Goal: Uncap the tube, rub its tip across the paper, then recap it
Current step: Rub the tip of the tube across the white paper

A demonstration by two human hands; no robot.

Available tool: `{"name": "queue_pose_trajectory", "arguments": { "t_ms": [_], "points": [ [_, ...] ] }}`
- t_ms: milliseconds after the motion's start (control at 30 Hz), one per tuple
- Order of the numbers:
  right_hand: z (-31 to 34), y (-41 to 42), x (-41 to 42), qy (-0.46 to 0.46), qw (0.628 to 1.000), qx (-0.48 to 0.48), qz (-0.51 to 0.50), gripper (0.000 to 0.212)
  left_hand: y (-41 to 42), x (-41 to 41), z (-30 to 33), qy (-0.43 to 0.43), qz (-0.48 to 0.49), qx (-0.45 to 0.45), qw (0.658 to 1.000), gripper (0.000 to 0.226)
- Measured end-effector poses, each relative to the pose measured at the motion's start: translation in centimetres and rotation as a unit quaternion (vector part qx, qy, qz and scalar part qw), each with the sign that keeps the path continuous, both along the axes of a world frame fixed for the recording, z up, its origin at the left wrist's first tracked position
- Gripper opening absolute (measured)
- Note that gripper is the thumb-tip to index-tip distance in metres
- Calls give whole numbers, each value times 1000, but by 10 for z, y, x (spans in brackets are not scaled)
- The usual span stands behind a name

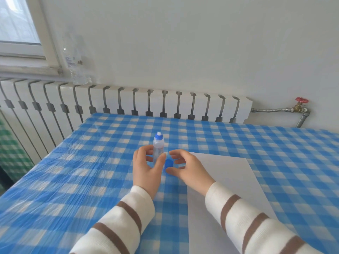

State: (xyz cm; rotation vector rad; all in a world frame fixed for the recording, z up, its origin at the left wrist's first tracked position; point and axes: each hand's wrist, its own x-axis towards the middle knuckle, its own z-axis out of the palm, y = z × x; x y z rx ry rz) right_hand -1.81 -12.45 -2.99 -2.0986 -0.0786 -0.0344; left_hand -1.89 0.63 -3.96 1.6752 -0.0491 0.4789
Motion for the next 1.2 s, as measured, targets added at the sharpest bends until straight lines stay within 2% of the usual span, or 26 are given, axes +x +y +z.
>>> {"name": "queue_pose_trajectory", "arguments": {
  "t_ms": [167, 300, 433, 533, 600, 700, 800, 900, 1000, 1100, 1200],
  "points": [
    [7, -12, -11, 51, 980, 188, 40, 44, -16, -6, 25, 56, -87, -132, 986, 14],
    [12, -28, -19, 67, 945, 320, 33, 34, -29, -7, 36, 58, -125, -140, 981, 14],
    [18, -47, -24, 94, 902, 421, 20, 38, -39, -4, 45, 64, -163, -136, 975, 12],
    [18, -61, -25, 119, 851, 511, -11, 26, -47, -1, 49, 105, -188, -149, 965, 12],
    [17, -68, -25, 124, 804, 580, -37, 22, -55, -1, 48, 125, -203, -143, 961, 14],
    [17, -74, -26, 104, 717, 686, -63, 38, -67, -1, 46, 148, -226, -134, 954, 15],
    [17, -78, -27, 84, 683, 722, -75, 45, -76, 1, 43, 154, -263, -124, 944, 15],
    [16, -79, -27, 98, 688, 712, -96, 50, -79, 2, 40, 169, -287, -101, 938, 10],
    [16, -85, -25, 103, 687, 710, -121, 45, -77, 7, 31, 169, -268, -55, 947, 12],
    [16, -100, -21, 98, 676, 716, -144, 43, -69, 12, 15, 131, -233, 77, 960, 12],
    [16, -114, -16, 83, 677, 710, -174, 40, -54, 14, -3, 60, -232, 263, 934, 16]
  ]
}}
